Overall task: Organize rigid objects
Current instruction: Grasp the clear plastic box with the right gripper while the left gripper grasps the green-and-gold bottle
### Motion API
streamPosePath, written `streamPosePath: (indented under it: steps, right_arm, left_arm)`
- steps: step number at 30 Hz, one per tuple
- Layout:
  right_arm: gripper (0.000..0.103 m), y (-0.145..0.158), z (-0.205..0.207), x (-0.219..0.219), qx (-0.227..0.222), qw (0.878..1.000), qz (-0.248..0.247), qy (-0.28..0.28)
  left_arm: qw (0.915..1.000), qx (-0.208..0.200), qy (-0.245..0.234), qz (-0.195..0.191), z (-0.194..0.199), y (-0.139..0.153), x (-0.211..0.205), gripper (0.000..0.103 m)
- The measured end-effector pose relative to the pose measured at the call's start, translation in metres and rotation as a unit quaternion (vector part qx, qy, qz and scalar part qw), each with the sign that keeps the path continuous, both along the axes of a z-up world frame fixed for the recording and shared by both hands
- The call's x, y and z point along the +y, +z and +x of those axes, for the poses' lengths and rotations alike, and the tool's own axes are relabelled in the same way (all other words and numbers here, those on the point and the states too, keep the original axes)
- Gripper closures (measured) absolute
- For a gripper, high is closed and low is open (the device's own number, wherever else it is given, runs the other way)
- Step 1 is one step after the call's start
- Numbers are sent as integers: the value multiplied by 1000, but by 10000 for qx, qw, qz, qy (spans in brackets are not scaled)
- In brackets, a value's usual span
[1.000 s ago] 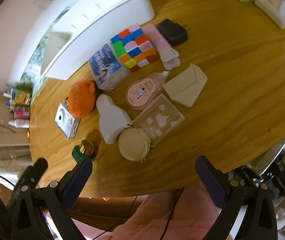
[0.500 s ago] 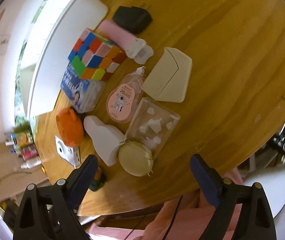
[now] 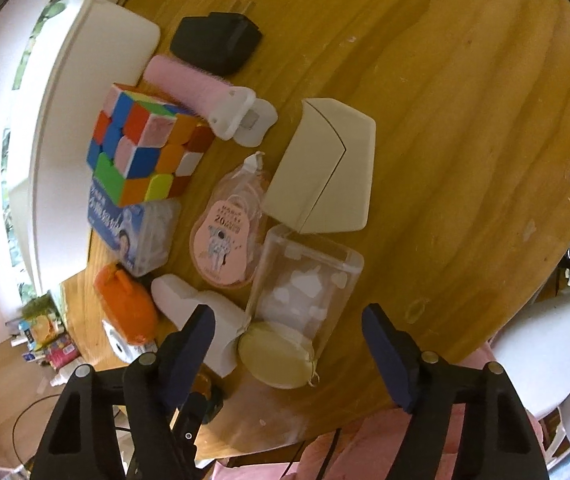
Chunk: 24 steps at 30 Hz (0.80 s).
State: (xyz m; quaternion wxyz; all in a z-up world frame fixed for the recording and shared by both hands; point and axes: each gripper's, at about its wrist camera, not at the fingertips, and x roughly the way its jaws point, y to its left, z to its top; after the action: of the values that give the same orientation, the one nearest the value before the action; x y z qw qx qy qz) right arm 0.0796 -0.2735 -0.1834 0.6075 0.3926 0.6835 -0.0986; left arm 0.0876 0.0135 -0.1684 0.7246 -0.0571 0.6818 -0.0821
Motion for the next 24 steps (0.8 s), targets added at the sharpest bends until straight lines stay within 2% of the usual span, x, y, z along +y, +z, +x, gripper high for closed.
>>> streamPosePath:
  steps: [2,5,9,12,19,24]
  right_arm:
    - [29,-1,1,-2,30,10000,-29,-17]
    - [32,-3,3,-4,94,9999,-80,2]
    - [40,-6,4,-5,143,9998,-148,32]
    - [46,-8,3,-7,195,9995,-246,24]
    - [47,-5,-3,0,68,9994,-336,102]
    - [47,-2,-7,13,13,9994,-336,62]
  left_arm:
    - [9999,100,20,-34,3,-3,1,30]
    - [9996,256,-3,-112,7,-7,4,40]
    - [9990,420,31,-136,15,-12,6,44]
    - [9986,477,91,-201,16,-15,11,44]
    - [9985,517,-25,-177,24,-19,14,45]
    - [9981,586,113,-149,26,-21,8,45]
